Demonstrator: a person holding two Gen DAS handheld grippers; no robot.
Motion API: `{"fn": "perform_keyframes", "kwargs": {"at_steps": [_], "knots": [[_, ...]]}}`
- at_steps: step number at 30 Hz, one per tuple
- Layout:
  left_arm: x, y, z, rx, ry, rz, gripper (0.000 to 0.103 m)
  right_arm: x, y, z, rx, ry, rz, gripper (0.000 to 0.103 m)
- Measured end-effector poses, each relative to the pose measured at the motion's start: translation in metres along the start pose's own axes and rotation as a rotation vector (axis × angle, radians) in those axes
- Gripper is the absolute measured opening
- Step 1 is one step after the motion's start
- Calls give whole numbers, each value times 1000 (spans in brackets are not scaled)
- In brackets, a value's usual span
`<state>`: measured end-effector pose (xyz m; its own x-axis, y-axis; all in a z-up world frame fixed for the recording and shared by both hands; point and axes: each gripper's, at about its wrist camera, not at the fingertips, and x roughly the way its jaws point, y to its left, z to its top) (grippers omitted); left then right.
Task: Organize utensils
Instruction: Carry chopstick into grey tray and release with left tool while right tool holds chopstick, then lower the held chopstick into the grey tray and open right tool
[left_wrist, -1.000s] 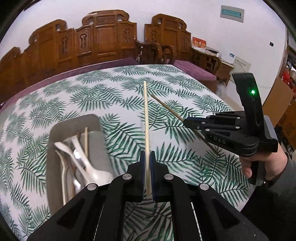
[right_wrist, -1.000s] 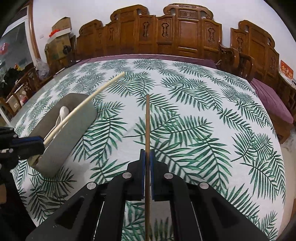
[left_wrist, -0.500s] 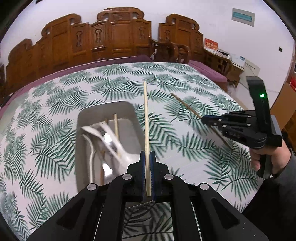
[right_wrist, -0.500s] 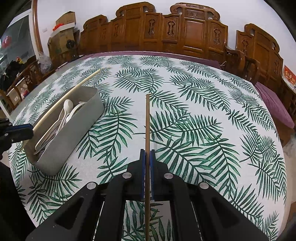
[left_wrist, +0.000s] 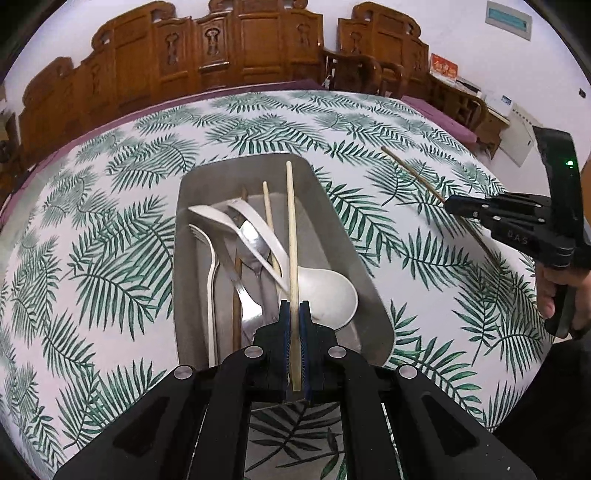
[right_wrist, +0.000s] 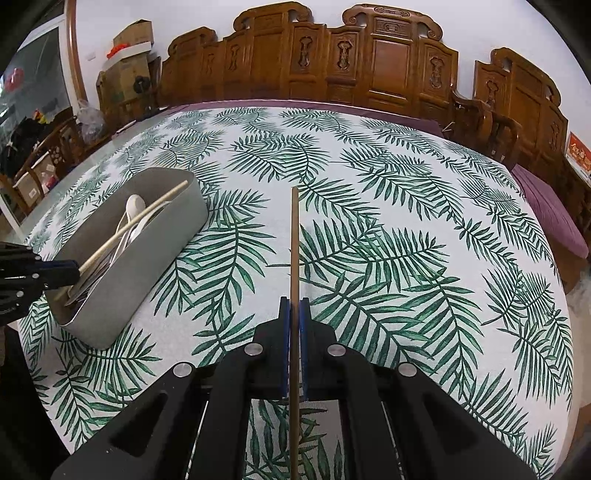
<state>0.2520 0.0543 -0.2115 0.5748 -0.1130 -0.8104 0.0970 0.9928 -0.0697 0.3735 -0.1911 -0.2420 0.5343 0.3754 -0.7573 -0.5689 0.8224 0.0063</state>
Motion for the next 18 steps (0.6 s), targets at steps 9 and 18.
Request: {"fn": "perform_keyframes", "kwargs": {"at_steps": [9, 18], "knots": [[5, 4, 2, -23, 5, -5, 4, 0, 6, 3, -8, -5, 7, 6], [-17, 9, 10, -45, -63, 9, 13, -11, 19, 7, -20, -32, 29, 6]]}}
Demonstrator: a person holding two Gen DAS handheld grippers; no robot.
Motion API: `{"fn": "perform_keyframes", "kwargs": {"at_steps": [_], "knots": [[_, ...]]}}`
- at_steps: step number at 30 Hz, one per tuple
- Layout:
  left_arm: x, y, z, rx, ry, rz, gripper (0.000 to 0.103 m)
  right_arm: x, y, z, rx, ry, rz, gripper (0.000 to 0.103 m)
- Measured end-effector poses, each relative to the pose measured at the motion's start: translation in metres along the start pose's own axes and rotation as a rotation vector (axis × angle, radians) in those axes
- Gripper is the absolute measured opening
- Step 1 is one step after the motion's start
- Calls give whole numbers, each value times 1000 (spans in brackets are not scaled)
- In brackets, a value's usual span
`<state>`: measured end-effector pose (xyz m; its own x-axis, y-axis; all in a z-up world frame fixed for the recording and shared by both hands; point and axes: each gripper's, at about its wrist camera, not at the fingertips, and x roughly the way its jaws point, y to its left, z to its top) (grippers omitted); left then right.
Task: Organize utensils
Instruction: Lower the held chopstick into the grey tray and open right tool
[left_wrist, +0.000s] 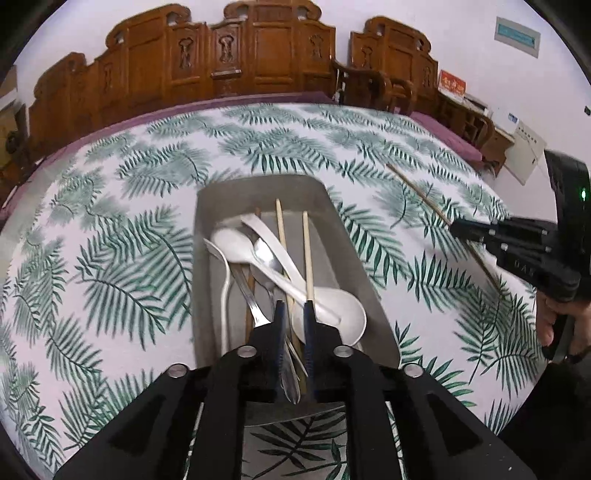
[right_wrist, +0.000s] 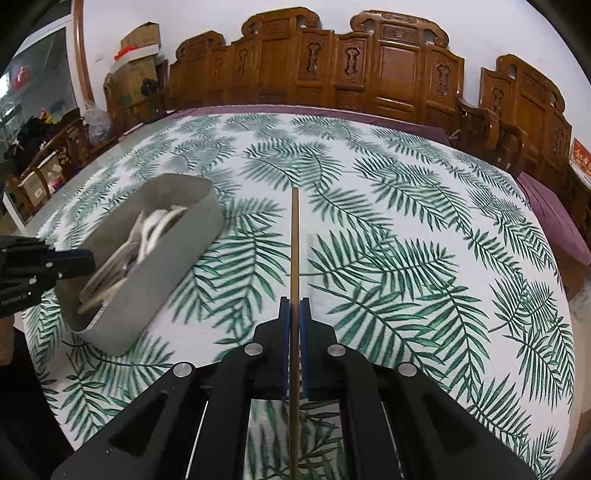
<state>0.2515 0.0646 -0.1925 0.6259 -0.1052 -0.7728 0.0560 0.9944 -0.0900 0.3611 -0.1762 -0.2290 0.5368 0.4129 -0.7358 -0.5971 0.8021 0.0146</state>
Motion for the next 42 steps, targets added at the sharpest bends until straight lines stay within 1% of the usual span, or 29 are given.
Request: {"fn": "perform_keyframes", "kwargs": {"at_steps": [1, 3, 6, 11, 14, 20, 21, 23, 25, 26, 27, 28, 29, 31, 34, 39, 41, 42], "knots": [[-3, 1, 2, -1, -7, 0, 16, -2, 3, 1, -2, -4, 5, 6], [-14, 3, 5, -7, -32, 6, 17, -5, 10, 4, -8, -12, 16, 6], [-35, 7, 11, -12, -72, 17, 23, -10, 25, 12, -31, -24, 25, 6], [-56, 18, 14, -33, -95, 25, 23, -22, 45, 28, -48, -51, 36, 6], [-70, 23, 14, -38, -111, 29, 23, -28, 58, 33, -30, -63, 65, 6], [-91, 33, 8, -47, -129, 44, 23, -27, 86, 45, 3, -66, 132, 6], [-94, 35, 7, -53, -132, 44, 25, -25, 91, 47, 7, -65, 143, 6], [-97, 39, 4, -65, -137, 44, 33, -19, 101, 52, 13, -59, 161, 6], [-100, 44, 1, -76, -141, 48, 45, -11, 111, 57, 18, -53, 174, 6], [-101, 47, 0, -85, -147, 48, 50, -8, 114, 59, 22, -50, 179, 6], [-103, 49, -2, -91, -157, 46, 60, -4, 118, 62, 28, -48, 185, 6], [-105, 52, -3, -100, -169, 46, 67, 1, 122, 65, 36, -45, 188, 6], [-106, 53, -4, -104, -172, 47, 69, 5, 125, 67, 40, -43, 188, 6], [-105, 57, -7, -110, -164, 57, 75, 11, 130, 70, 50, -40, 189, 6], [-103, 62, -11, -115, -156, 70, 79, 28, 135, 76, 77, -27, 192, 6], [-94, 70, -18, -125, -129, 89, 79, 51, 143, 75, 96, 1, 175, 6], [-92, 70, -20, -119, -126, 96, 79, 57, 147, 71, 89, 16, 160, 6], [-92, 70, -21, -114, -129, 104, 79, 61, 149, 69, 79, 33, 139, 6]]}}
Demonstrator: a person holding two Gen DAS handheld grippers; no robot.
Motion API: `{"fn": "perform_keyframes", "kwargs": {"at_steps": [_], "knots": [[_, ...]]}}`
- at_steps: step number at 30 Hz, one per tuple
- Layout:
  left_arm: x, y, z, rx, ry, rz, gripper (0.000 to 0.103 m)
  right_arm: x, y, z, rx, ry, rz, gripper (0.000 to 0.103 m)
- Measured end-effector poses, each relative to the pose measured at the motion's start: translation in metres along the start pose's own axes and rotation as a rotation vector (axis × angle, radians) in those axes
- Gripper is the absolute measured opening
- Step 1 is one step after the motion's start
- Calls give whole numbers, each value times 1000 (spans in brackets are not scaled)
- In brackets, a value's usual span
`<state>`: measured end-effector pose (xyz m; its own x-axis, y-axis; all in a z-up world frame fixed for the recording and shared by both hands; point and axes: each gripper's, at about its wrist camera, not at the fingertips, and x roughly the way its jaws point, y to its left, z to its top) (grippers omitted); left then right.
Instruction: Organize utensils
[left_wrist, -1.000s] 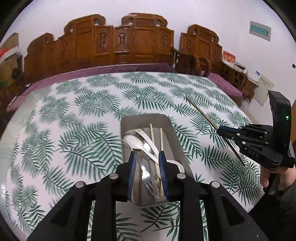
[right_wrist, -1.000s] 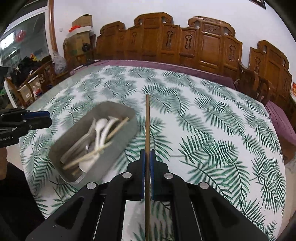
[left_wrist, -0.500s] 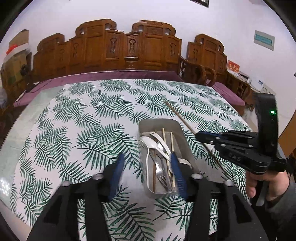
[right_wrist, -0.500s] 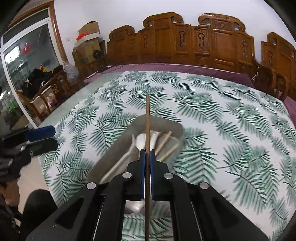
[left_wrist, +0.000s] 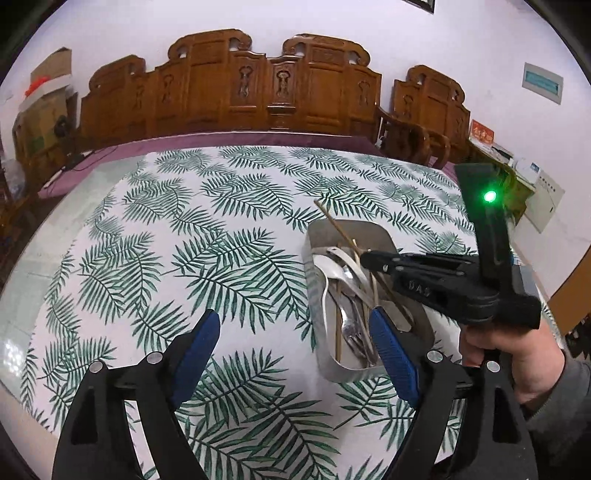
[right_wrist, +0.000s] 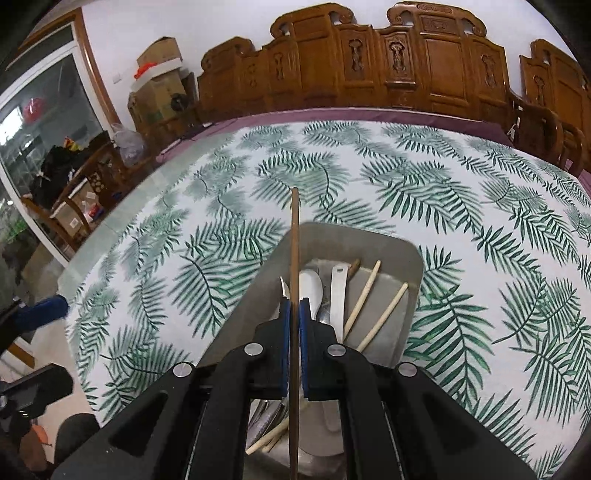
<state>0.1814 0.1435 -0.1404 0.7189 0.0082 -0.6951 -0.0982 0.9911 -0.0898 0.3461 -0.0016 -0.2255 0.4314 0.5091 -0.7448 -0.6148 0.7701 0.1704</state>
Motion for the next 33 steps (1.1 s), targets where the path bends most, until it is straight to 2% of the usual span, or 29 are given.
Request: {"fn": "perform_keyframes", "kwargs": {"at_steps": [2, 10, 13, 20, 25, 27, 28, 31, 33], "knots": [[0, -1, -1, 10, -5, 11, 79, 5, 2, -4, -18, 14, -29, 6], [5, -3, -3, 16, 10, 10, 79, 14, 4, -13, -25, 57, -19, 6], [4, -3, -4, 16, 10, 11, 79, 9, 6, -14, -24, 39, 55, 8], [1, -9, -3, 21, 6, 8, 79, -19, -3, -11, -35, -30, 40, 10], [-6, -21, -3, 31, -3, -5, 79, -64, -14, -18, -60, -120, 23, 29], [-10, -26, -4, 29, -11, -15, 80, -80, -18, -22, -57, -142, 14, 43], [-12, -29, -4, 25, -15, -20, 84, -88, -20, -24, -55, -153, 11, 45], [-20, -38, -5, 25, -31, -34, 93, -118, -25, -34, -54, -195, -31, 65], [-24, -45, -6, 35, -39, -34, 95, -132, -27, -41, -46, -212, -47, 78]]}}
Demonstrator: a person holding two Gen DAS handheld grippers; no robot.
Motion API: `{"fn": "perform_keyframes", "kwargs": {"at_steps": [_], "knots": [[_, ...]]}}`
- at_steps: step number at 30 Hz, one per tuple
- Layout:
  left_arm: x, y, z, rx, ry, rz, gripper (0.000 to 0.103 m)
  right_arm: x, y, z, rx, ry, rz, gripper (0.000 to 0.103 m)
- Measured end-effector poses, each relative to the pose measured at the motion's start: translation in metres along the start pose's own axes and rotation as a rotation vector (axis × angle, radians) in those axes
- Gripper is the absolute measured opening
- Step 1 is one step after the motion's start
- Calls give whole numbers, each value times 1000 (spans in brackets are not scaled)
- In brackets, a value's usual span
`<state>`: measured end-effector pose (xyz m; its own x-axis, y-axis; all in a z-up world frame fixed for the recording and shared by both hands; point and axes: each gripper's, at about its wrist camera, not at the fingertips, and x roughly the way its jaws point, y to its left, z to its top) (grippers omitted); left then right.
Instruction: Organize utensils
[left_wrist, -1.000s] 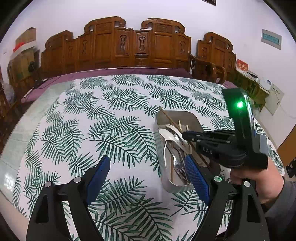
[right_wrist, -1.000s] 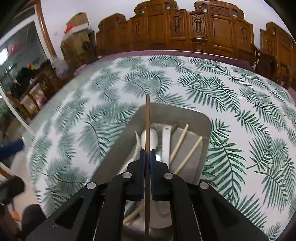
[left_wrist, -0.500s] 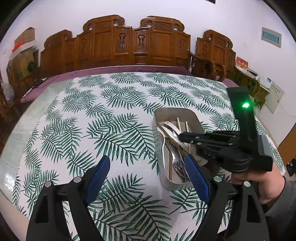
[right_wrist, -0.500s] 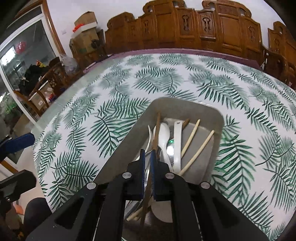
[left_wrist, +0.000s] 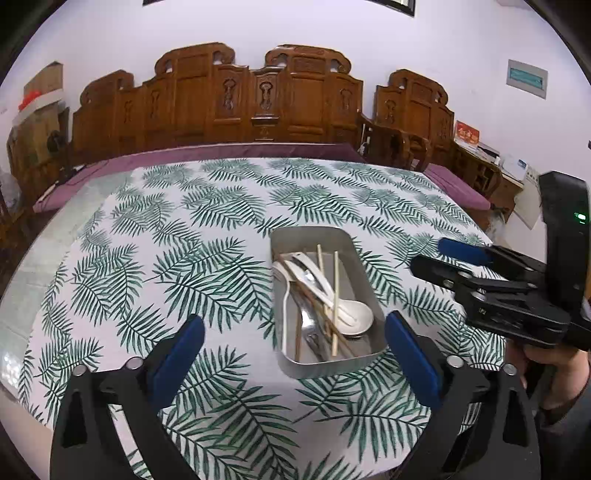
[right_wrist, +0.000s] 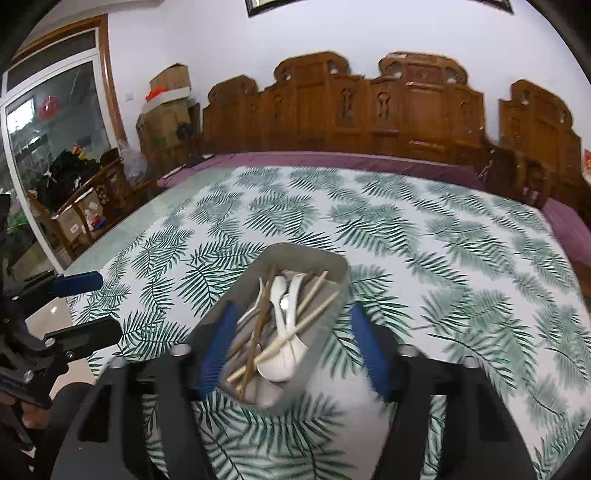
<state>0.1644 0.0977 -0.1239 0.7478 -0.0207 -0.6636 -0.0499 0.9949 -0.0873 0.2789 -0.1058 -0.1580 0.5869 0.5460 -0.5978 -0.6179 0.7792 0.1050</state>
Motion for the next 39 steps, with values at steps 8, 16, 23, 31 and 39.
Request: {"fn": "perform_keyframes", "kwargs": {"at_steps": [8, 16, 23, 31, 39], "knots": [[-11, -28, -8, 27, 20, -5, 95, -63, -17, -28, 60, -36, -78, 100], [-20, -52, -20, 44, 53, 0, 95, -105, -33, -55, 111, -37, -171, 100], [-39, -66, -18, 63, 12, -11, 95, -130, -37, -62, 125, -60, -207, 100], [-96, -90, 2, 96, -122, -23, 95, -175, -33, -44, 127, -147, -213, 100], [-146, -105, 19, 102, -232, -63, 95, -228, -12, -21, 77, -268, -200, 100]]}}
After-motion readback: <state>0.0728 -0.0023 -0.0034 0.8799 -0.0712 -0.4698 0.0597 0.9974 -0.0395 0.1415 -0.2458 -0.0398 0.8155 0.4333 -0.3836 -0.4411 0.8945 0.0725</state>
